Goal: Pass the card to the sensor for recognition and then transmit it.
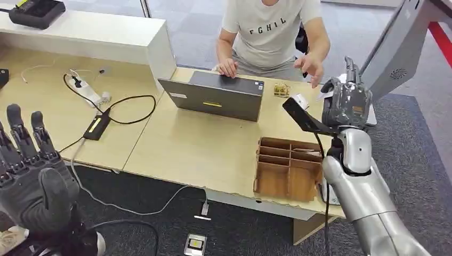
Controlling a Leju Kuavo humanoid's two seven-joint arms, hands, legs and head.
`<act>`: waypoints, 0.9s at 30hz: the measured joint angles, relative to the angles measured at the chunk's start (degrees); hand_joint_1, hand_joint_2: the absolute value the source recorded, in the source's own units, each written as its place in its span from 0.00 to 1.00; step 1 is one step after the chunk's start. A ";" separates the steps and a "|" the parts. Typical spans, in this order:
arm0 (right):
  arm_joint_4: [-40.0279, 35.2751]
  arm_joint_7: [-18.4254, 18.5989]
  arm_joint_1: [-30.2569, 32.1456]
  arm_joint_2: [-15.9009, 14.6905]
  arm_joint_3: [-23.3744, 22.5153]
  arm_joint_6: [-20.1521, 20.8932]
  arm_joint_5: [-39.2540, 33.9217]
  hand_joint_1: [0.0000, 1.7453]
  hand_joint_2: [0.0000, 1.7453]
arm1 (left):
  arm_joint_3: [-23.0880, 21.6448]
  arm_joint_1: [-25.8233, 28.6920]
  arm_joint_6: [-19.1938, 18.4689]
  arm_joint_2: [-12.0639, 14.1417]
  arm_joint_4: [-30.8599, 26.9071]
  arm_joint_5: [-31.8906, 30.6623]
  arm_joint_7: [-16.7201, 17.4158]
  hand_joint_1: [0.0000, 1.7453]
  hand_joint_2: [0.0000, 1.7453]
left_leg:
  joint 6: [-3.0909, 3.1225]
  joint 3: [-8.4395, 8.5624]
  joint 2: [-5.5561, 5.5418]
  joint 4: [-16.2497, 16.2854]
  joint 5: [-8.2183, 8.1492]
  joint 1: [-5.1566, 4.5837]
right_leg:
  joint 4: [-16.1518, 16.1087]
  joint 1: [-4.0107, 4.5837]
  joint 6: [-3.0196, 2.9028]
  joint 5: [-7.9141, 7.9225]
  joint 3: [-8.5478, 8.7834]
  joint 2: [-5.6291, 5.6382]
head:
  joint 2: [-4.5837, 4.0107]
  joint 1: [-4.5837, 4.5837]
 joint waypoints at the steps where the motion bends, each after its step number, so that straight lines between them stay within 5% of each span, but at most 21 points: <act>1: 0.39 0.02 -0.20 0.42 0.26 0.00 0.02 1.00 1.00 | -0.02 -0.06 0.41 0.00 -0.02 -0.35 0.00 0.08 1.00 | 0.00 0.00 0.00 0.00 0.00 0.00 | 0.00 0.00 0.00 0.00 0.00 0.00 | 0.00 0.02; 26: 3.26 -0.04 0.47 4.24 4.92 1.97 2.75 1.00 1.00 | -0.15 1.70 7.19 0.00 -2.80 -3.41 0.00 0.11 1.00 | 0.00 -0.01 0.00 -0.01 0.00 0.02 | 0.00 0.03 -0.01 -0.01 -0.03 0.00 | 0.00 0.02; 27: 3.37 -0.04 0.48 4.37 5.03 2.06 2.76 0.11 1.00 | -0.13 1.75 7.43 0.02 -2.97 -3.58 0.00 0.11 1.00 | 0.00 -0.02 -0.01 -0.01 0.00 0.01 | 0.00 0.02 -0.01 -0.01 -0.03 0.00 | 0.00 0.00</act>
